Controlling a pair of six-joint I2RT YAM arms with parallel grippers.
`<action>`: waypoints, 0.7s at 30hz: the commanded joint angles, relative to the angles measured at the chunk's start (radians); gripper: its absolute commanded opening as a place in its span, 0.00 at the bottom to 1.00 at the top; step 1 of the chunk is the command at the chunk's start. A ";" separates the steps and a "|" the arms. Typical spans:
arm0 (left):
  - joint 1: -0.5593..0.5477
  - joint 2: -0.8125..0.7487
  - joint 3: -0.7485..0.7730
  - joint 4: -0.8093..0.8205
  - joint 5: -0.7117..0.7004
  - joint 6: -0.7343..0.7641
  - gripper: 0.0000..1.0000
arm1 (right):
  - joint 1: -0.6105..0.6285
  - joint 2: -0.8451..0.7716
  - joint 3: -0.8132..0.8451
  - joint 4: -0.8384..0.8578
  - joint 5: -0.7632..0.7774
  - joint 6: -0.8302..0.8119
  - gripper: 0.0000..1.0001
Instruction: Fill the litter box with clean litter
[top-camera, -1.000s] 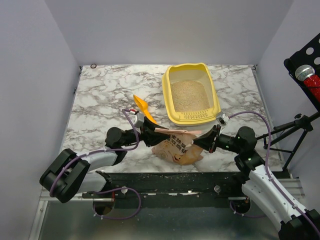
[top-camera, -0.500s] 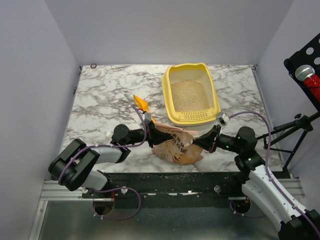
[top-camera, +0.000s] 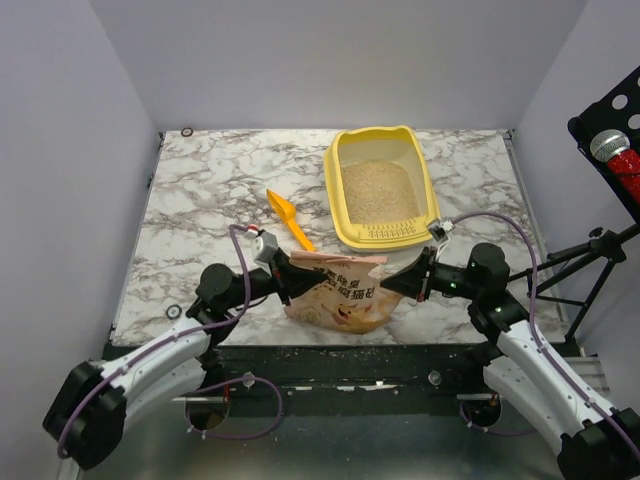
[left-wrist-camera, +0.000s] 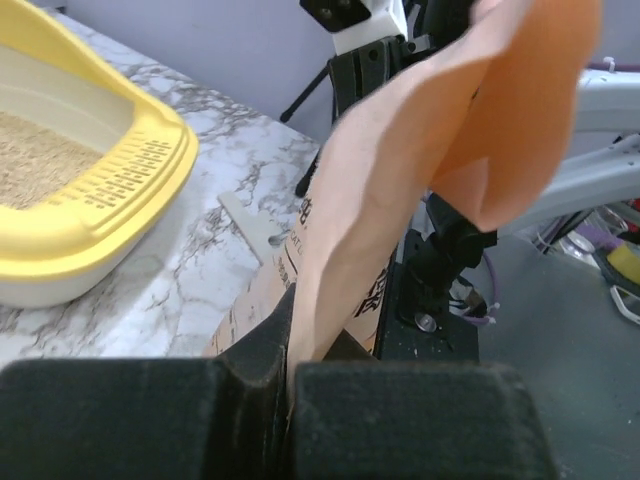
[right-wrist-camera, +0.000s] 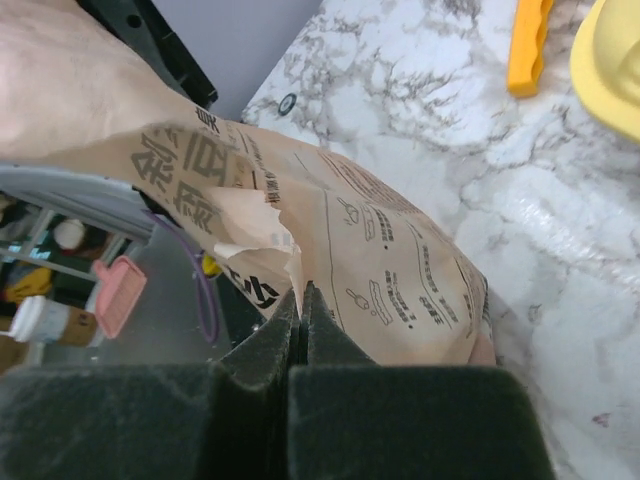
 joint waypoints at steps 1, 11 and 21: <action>0.002 -0.276 0.057 -0.397 -0.233 0.030 0.00 | -0.003 0.047 0.025 -0.099 -0.085 0.159 0.00; 0.002 -0.581 0.031 -0.892 -0.297 -0.224 0.00 | -0.003 0.148 -0.023 -0.084 -0.254 0.387 0.00; -0.002 -0.701 0.076 -1.222 -0.268 -0.440 0.00 | -0.001 0.195 -0.099 -0.025 -0.383 0.532 0.00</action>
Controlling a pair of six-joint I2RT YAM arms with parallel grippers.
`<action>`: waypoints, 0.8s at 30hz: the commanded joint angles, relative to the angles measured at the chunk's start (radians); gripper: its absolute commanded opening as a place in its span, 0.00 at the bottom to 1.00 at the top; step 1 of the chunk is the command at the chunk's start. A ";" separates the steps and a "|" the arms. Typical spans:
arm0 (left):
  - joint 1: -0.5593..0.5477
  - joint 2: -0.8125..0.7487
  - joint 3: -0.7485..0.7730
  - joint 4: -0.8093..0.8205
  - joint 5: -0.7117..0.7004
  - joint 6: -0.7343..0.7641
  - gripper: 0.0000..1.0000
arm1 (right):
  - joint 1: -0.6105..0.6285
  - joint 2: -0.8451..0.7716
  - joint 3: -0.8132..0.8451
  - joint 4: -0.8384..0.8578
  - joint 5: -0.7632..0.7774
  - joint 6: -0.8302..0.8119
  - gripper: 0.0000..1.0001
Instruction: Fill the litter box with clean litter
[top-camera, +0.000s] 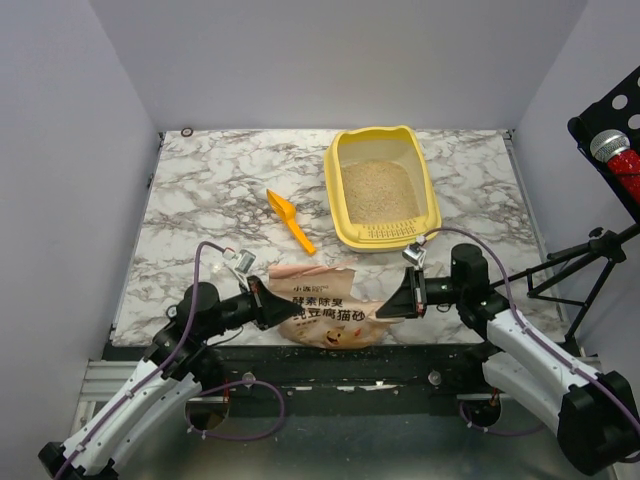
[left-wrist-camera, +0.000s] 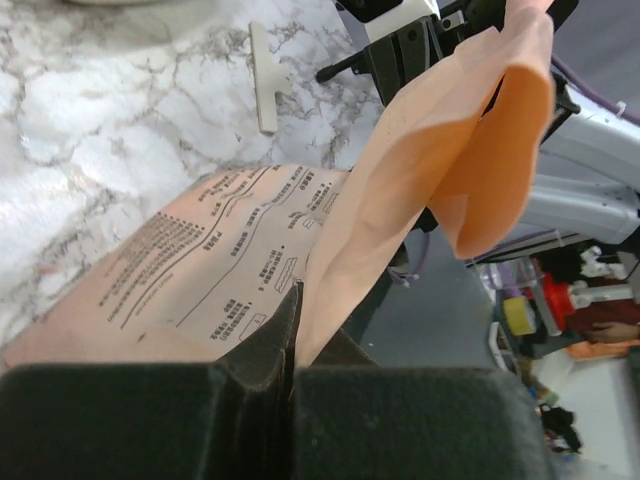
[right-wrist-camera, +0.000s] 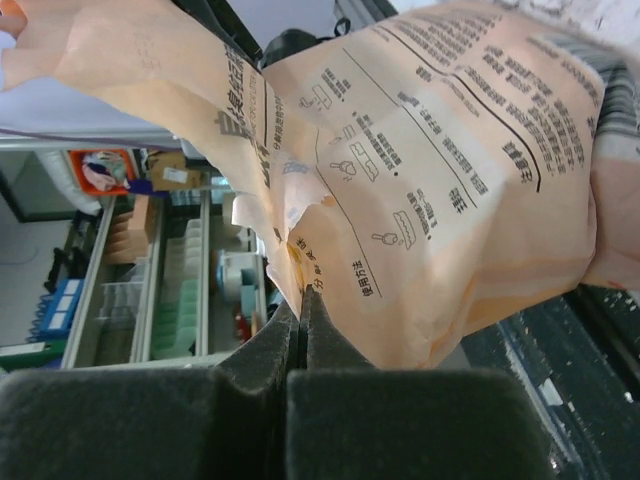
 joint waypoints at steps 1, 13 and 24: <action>0.013 -0.055 0.026 -0.145 -0.069 -0.175 0.00 | -0.014 0.012 -0.049 -0.011 -0.087 0.095 0.00; 0.013 -0.105 -0.023 -0.185 0.004 -0.405 0.00 | -0.014 0.090 -0.069 -0.115 -0.109 0.036 0.00; 0.015 -0.201 -0.115 -0.244 0.161 -0.594 0.00 | -0.014 0.122 -0.113 -0.167 -0.113 -0.019 0.00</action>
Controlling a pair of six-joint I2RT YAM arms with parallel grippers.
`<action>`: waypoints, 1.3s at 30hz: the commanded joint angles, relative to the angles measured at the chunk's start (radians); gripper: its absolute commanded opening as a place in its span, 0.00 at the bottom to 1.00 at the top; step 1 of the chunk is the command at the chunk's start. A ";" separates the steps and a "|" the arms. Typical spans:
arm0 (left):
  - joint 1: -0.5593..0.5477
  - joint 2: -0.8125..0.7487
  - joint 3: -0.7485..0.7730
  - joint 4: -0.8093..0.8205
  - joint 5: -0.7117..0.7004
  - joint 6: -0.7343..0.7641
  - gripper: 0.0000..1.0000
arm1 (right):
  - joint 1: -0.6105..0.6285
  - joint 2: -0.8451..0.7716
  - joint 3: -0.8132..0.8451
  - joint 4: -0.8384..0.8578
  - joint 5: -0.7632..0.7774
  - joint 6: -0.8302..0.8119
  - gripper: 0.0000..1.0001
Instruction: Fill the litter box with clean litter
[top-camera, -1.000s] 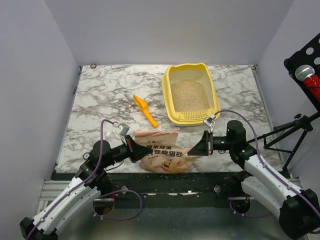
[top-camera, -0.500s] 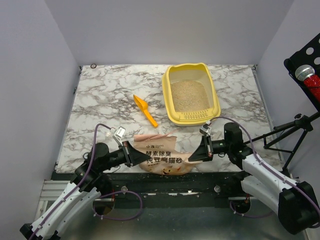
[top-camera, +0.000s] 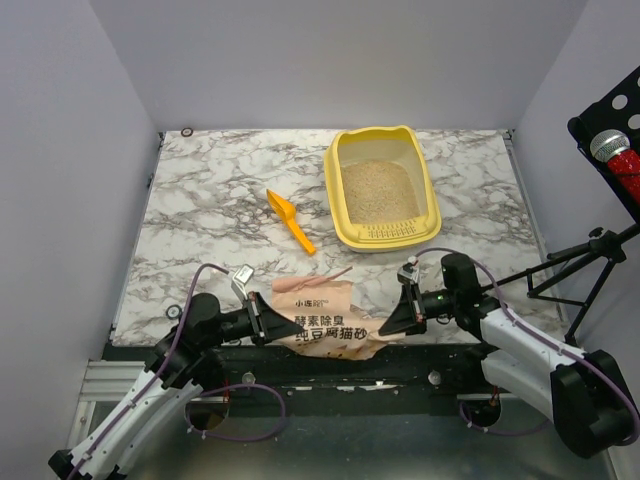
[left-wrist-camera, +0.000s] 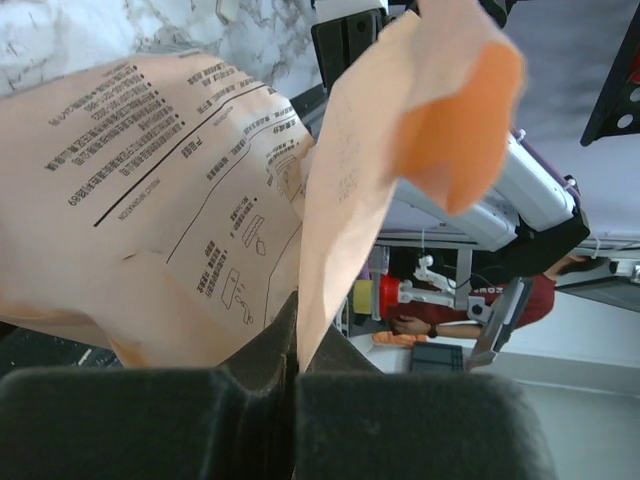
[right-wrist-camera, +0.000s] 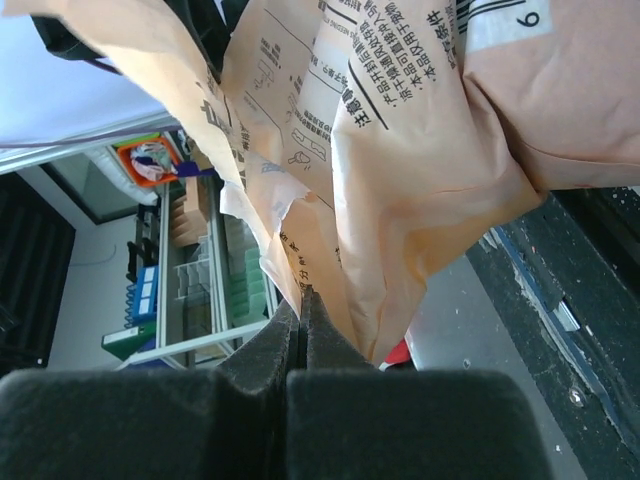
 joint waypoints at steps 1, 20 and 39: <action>0.013 -0.048 -0.019 -0.135 0.076 -0.113 0.00 | -0.012 0.015 -0.023 -0.110 -0.014 -0.062 0.00; 0.015 -0.126 -0.035 -0.186 0.154 -0.199 0.00 | -0.012 -0.040 0.230 -0.449 0.155 -0.412 0.25; 0.016 0.121 0.065 -0.017 0.196 -0.142 0.00 | 0.509 0.180 0.908 -0.753 0.610 -1.058 0.57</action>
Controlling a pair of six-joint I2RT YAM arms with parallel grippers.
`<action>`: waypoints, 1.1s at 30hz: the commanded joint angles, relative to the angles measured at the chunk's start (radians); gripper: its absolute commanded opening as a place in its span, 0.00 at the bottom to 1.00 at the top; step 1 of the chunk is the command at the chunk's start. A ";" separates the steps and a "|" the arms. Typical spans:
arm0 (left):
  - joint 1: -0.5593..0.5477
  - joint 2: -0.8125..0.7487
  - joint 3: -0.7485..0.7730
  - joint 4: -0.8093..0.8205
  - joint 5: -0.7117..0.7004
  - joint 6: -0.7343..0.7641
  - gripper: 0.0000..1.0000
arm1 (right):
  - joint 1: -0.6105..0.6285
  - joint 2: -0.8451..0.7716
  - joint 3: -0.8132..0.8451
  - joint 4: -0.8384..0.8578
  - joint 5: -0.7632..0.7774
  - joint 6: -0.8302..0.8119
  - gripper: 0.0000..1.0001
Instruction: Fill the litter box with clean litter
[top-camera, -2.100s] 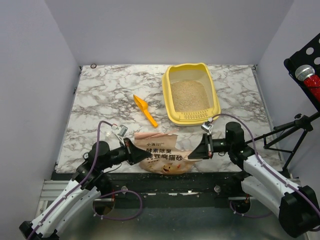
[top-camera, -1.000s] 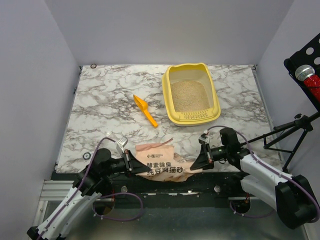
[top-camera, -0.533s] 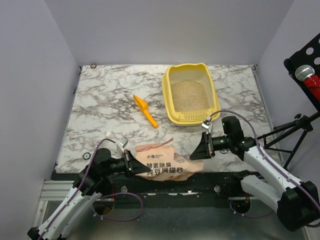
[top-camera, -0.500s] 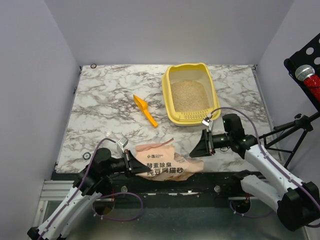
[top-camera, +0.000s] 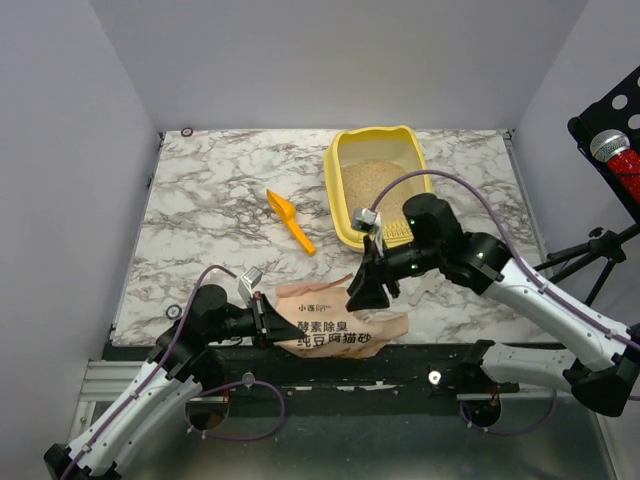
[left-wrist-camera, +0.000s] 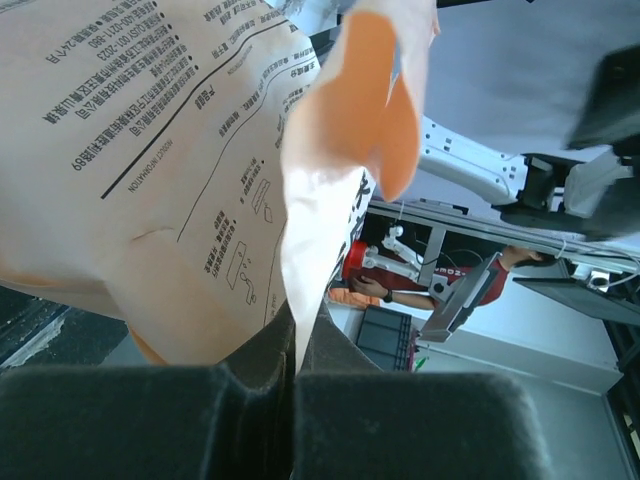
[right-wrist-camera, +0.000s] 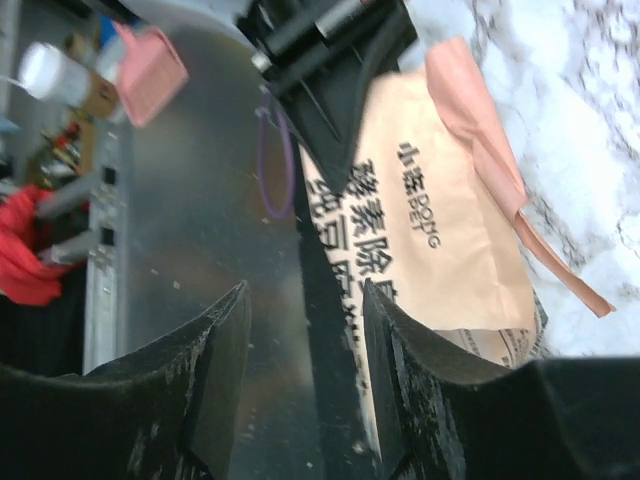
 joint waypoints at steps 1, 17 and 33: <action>0.003 -0.010 0.040 -0.003 0.056 -0.024 0.00 | 0.106 0.053 -0.015 -0.081 0.213 -0.203 0.58; 0.004 -0.096 0.067 -0.144 0.019 -0.033 0.00 | 0.314 0.089 -0.138 0.071 0.312 -0.469 0.61; 0.004 -0.150 0.116 -0.255 -0.046 -0.019 0.00 | 0.362 0.130 -0.244 0.129 0.361 -0.495 0.62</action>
